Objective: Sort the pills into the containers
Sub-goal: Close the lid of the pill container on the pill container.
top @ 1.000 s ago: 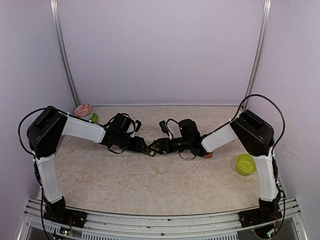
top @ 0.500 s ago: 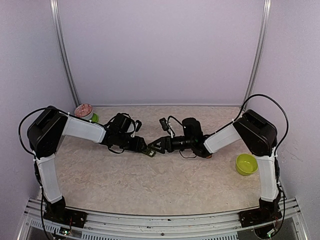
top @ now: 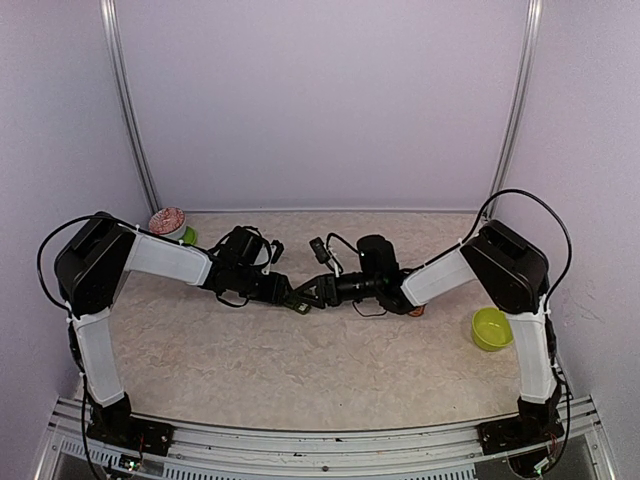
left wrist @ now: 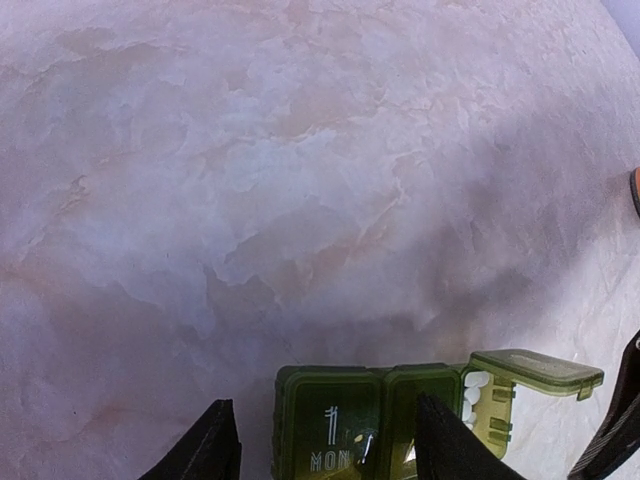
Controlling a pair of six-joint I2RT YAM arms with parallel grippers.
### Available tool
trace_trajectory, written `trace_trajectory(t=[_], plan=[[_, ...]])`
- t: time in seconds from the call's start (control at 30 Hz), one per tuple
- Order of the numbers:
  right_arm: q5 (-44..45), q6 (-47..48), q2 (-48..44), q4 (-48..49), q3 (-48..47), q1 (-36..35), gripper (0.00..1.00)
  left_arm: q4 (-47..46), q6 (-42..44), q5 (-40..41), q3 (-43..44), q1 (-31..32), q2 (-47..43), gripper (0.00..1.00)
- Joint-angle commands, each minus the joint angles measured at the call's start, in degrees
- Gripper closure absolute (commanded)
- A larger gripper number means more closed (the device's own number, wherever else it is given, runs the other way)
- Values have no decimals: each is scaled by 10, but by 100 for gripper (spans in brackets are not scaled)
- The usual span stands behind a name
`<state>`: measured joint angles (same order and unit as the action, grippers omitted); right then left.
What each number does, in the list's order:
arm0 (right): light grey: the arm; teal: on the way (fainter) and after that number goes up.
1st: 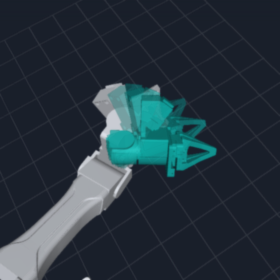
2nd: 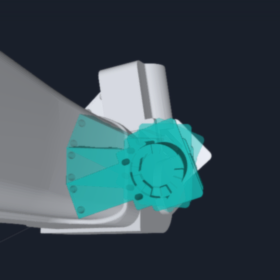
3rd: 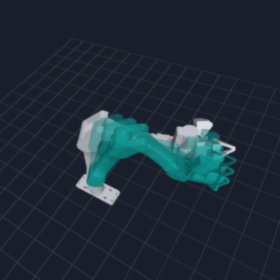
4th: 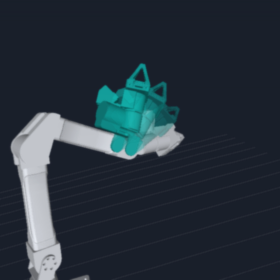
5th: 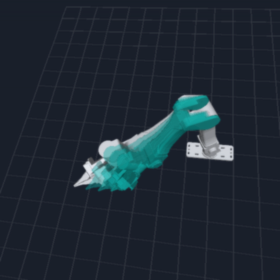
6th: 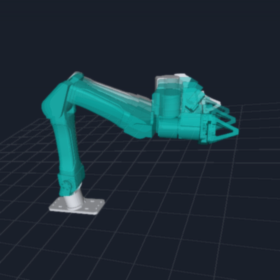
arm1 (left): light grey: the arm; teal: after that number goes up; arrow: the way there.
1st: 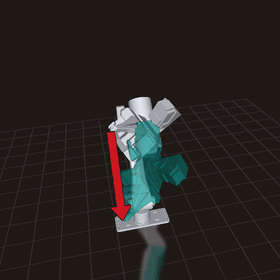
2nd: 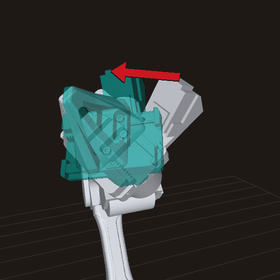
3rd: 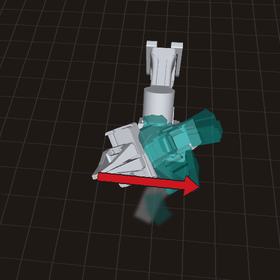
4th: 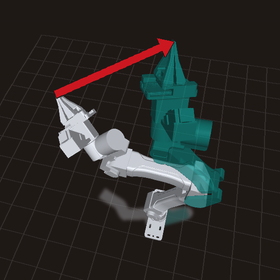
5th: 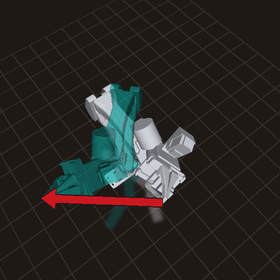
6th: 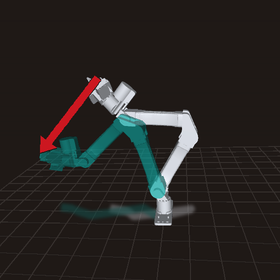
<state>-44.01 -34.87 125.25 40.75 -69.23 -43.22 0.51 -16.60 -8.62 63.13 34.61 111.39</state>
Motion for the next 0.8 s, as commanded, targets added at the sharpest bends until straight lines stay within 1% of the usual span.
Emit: trace_trajectory(t=[0.0, 0.13, 0.33, 0.53, 0.67, 0.77], plan=[[-15, -5, 23, 0, -8, -7, 40, 46, 7, 14, -3, 2, 17, 42], [-26, -8, 8, 23, 1, -7, 40, 45, 8, 15, -6, 1, 16, 42], [-46, 5, -46, 54, 20, -6, 38, 45, 7, 12, -6, -1, 14, 43], [-3, 6, -71, 39, 32, 6, 36, 43, 7, 12, -9, -2, 12, 43], [60, 10, -63, -22, 19, 18, 35, 42, 7, 10, -11, -2, 12, 43], [83, 16, -46, -49, 7, 22, 34, 41, 8, 8, -11, -3, 12, 43]])
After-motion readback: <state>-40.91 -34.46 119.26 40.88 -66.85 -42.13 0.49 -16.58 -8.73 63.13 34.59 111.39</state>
